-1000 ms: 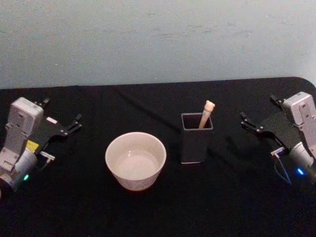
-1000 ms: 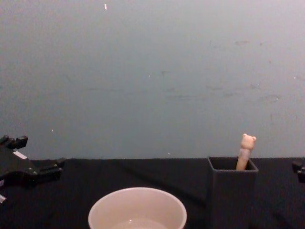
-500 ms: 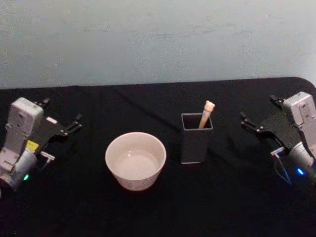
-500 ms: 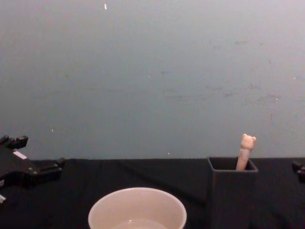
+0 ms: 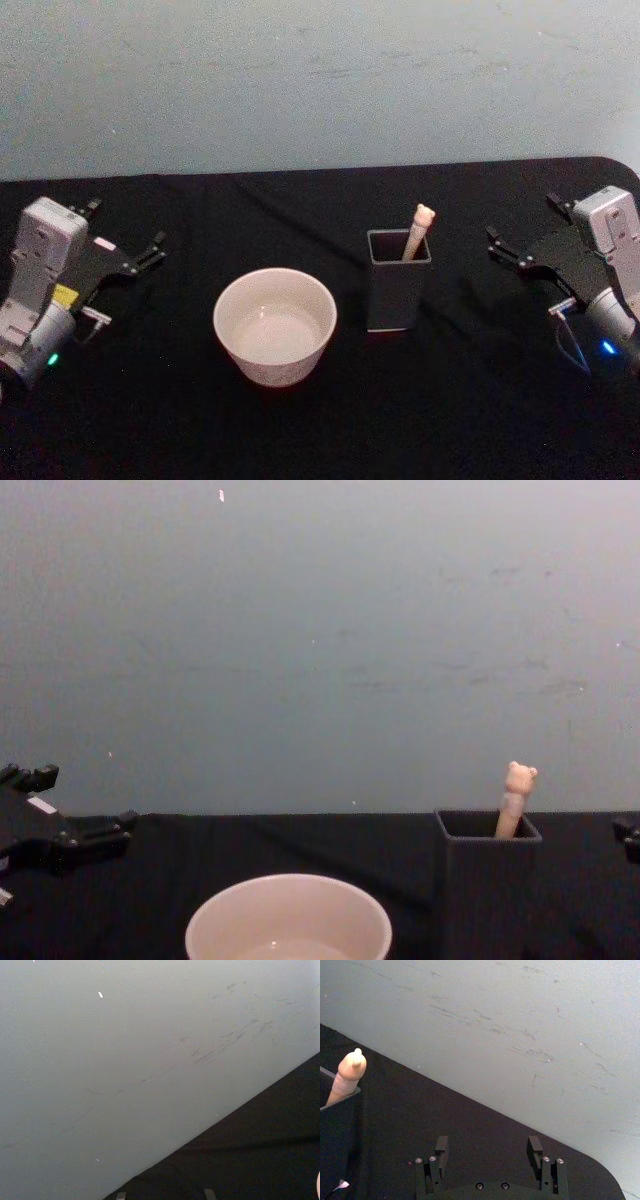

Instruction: Pick up the stirring spoon with one hand, stir inside the cup, then place it back in its original position.

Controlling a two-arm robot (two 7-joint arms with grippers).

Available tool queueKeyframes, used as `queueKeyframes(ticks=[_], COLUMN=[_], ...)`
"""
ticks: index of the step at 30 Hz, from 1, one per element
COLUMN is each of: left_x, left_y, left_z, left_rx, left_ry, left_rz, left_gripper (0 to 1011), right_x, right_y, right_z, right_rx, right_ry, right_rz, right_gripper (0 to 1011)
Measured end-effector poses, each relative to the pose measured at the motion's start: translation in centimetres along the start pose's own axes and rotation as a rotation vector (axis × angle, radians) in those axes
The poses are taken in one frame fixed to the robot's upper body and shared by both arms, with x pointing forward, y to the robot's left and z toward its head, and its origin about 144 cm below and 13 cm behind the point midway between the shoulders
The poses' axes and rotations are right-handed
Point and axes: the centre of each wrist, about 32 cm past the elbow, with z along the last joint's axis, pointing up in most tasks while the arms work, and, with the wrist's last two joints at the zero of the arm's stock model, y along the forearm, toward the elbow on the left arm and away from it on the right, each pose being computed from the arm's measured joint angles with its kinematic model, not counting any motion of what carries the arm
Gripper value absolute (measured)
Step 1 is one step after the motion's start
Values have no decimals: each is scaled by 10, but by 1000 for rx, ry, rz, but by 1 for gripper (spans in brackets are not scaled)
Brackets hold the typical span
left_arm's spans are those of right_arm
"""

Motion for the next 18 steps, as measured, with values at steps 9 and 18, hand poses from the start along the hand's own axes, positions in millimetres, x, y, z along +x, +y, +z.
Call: queueKeyframes(ticks=[9,18], left_x=[0,0], left_y=[0,0], left_z=[0,0], left_rx=[0,0], left_ry=[0,0], left_rz=[0,0], left_gripper=[1001,1001], right_x=[0,1], right_y=[0,-1], right_z=[0,0], right_rx=[0,1], right_ry=[0,9], right_rz=[0,4], right_gripper=[1002,1000])
